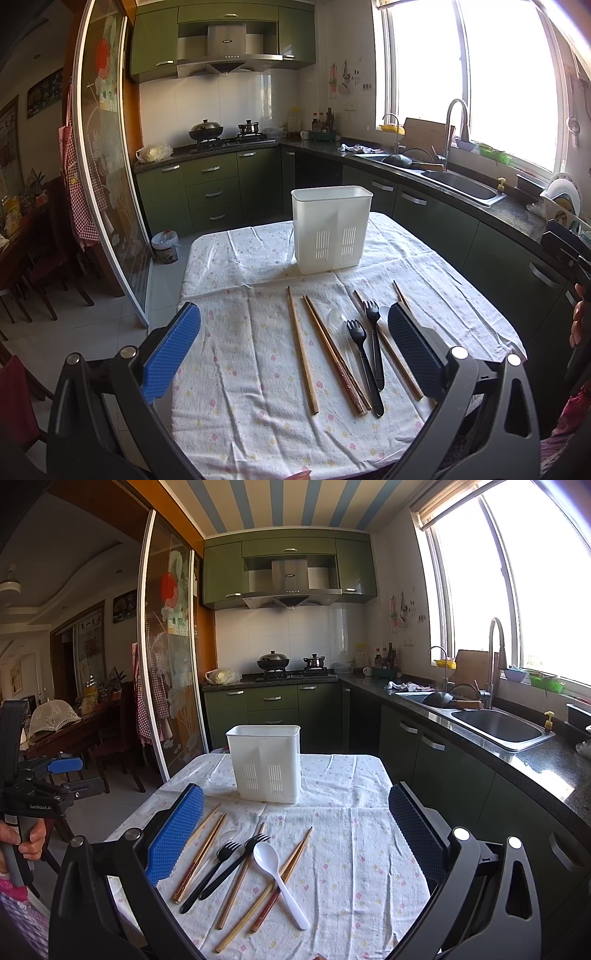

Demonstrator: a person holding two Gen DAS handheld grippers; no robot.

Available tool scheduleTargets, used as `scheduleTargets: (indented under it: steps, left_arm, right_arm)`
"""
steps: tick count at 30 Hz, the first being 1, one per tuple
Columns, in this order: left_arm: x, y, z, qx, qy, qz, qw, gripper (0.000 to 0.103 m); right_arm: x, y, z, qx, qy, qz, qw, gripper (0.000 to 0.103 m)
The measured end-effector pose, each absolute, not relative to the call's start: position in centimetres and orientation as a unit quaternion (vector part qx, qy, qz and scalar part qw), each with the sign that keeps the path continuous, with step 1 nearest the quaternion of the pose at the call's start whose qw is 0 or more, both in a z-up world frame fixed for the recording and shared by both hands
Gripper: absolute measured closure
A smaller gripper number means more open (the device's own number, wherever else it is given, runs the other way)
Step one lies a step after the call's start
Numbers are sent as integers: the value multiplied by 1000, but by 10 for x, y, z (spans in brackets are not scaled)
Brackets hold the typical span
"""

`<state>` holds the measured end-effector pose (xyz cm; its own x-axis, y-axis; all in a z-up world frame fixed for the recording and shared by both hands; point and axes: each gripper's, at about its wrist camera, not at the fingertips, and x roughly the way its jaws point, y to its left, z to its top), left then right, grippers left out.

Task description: Organize utensils

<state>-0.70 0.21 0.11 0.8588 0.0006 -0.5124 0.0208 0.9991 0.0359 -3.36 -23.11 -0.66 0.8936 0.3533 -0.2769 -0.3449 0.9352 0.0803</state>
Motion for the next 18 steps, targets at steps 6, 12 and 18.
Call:
scheduleTargets:
  steps: [6, 12, 18]
  left_arm:
    - [-8, 2, 1, 20, 266, -6, 964, 6]
    - [-7, 3, -5, -1, 285, -18, 958, 6]
    - [2, 1, -20, -4, 310, -17, 951, 6]
  right_arm:
    - [-33, -231, -8, 15, 146, 180, 973, 4]
    - [-33, -227, -10, 16, 150, 181, 972, 4]
    - [-29, -226, -12, 16, 161, 180, 970, 4]
